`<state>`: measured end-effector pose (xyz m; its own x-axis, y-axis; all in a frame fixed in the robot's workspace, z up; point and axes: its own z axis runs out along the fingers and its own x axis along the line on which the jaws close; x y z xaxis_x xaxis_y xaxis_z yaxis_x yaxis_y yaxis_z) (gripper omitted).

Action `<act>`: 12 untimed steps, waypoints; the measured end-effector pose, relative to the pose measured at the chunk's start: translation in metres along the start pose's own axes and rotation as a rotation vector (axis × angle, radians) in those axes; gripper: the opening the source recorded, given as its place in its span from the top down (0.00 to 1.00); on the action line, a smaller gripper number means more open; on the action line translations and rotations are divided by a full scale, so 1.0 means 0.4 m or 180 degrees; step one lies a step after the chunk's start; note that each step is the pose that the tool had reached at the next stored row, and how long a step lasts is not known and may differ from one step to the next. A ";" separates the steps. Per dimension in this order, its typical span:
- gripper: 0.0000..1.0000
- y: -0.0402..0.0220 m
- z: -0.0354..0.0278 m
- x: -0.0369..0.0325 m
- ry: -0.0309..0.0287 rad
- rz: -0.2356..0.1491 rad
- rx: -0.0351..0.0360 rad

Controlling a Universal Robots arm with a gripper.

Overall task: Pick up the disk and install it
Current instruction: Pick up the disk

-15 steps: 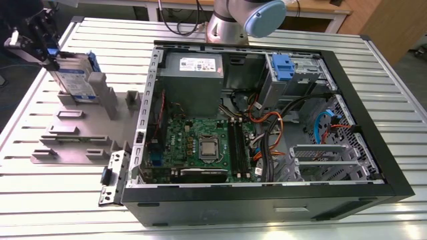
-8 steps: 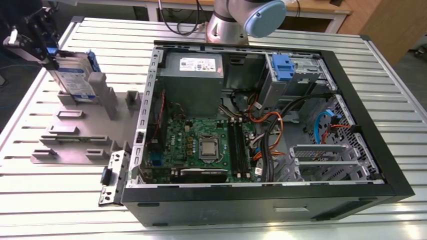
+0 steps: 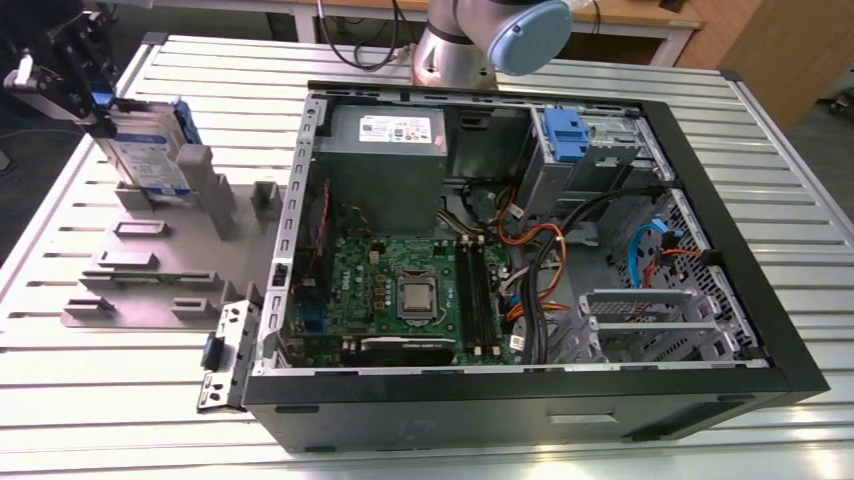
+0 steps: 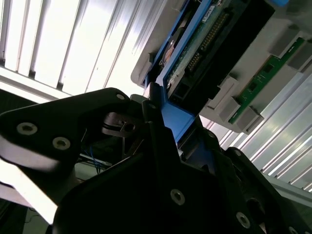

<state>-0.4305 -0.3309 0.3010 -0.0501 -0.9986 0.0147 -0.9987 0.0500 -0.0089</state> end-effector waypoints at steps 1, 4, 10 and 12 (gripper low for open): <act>0.64 0.000 -0.001 0.000 0.0000 0.0000 0.0000; 0.64 0.000 -0.004 0.000 0.0000 0.0000 0.0000; 0.64 0.000 -0.010 0.000 0.0000 0.0000 0.0000; 0.64 0.000 -0.012 0.000 0.0000 0.0000 0.0000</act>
<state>-0.4305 -0.3309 0.3058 -0.0502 -0.9986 0.0147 -0.9987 0.0500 -0.0089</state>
